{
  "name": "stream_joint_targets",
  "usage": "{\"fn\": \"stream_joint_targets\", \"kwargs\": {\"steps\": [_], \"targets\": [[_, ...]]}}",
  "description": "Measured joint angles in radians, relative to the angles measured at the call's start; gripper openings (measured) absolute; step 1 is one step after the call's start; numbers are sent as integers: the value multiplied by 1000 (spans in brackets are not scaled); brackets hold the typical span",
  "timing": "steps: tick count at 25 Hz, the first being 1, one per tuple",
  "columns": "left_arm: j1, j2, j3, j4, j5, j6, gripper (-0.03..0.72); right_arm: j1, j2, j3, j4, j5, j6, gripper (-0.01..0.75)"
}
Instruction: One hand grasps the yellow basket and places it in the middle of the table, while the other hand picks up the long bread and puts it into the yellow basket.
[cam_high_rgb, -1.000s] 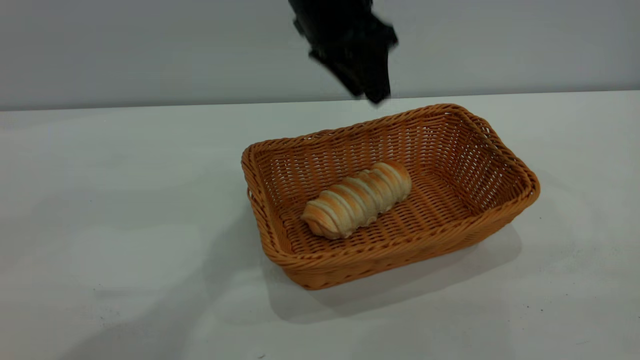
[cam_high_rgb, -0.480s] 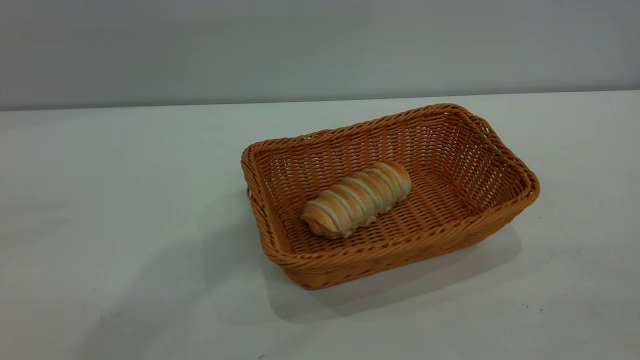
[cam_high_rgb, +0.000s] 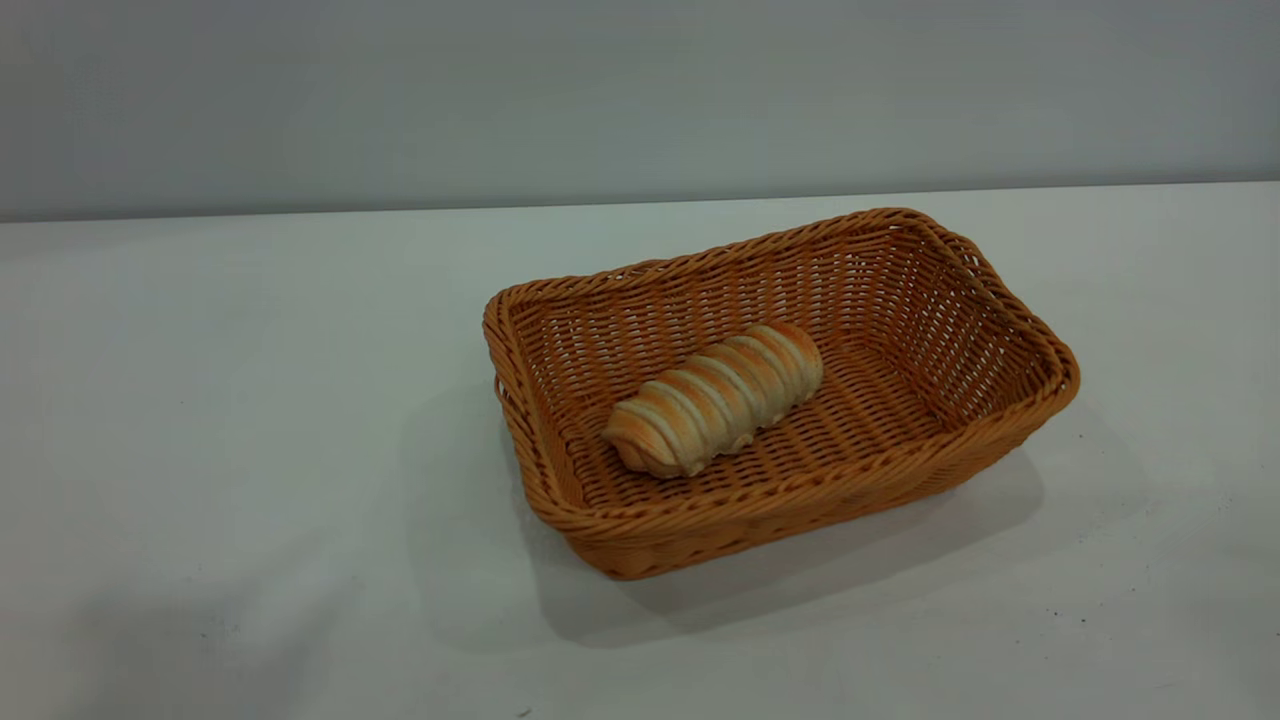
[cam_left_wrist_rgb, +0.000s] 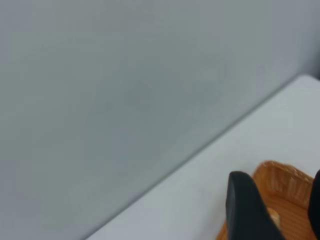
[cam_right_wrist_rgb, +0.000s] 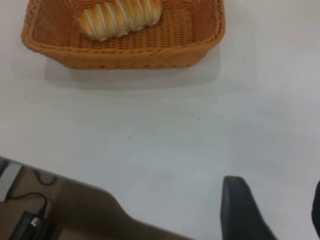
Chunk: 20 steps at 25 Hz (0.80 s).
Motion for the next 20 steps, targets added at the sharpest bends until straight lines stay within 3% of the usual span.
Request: {"fn": "stream_joint_targets", "kwargs": {"steps": [4, 9, 14, 20], "targets": [[0, -241, 190, 71, 0, -31, 378, 0, 0, 0, 0, 0, 1, 330], [-1, -582, 563, 98, 0, -52, 378, 0, 0, 0, 0, 0, 5, 330], [-2, -831, 911, 45, 0, -62, 369, 0, 0, 0, 0, 0, 5, 330], [-2, -1037, 1179, -54, 0, -58, 355, 0, 0, 0, 0, 0, 5, 330]]}}
